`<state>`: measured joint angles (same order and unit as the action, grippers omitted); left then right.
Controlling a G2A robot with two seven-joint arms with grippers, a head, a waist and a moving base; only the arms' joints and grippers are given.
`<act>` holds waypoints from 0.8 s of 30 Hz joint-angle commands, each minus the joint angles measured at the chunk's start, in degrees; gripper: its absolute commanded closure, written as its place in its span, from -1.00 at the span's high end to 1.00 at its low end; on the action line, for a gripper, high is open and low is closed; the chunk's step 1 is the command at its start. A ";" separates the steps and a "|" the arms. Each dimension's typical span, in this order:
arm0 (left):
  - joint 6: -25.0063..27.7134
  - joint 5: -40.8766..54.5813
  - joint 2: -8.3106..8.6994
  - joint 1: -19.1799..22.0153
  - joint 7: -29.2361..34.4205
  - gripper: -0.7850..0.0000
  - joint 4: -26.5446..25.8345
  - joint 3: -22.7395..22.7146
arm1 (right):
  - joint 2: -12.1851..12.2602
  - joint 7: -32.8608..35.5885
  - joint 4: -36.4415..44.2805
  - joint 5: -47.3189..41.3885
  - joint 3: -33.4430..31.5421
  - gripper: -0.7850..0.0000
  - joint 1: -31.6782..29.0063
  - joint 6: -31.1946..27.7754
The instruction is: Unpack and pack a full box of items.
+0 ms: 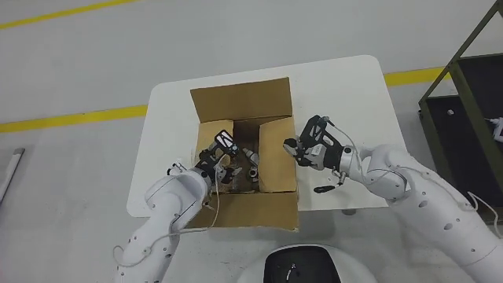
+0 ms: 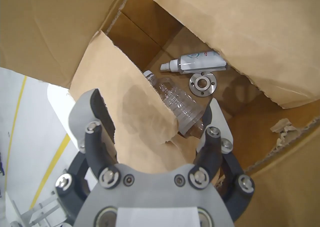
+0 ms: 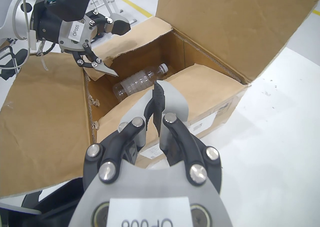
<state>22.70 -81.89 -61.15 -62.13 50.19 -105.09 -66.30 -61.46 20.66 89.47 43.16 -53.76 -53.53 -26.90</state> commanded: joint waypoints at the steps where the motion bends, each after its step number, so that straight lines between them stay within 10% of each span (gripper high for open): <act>1: -0.98 -3.70 -0.20 0.79 0.71 -0.04 0.38 1.56 | -0.29 -0.07 -0.51 0.28 0.58 -1.00 0.44 0.03; 5: -2.08 -6.83 -0.50 1.30 0.91 -1.00 0.58 2.94 | -0.78 0.02 -1.43 1.06 1.39 -1.00 1.23 0.14; 24: -9.29 19.64 -0.80 -1.74 1.49 -1.00 -5.11 -10.26 | -0.86 1.15 -1.24 -1.01 -3.64 -1.00 2.21 -1.54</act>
<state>13.98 -65.32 -61.93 -63.81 51.36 -110.07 -75.67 -62.31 21.63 88.23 42.20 -57.25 -51.37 -28.33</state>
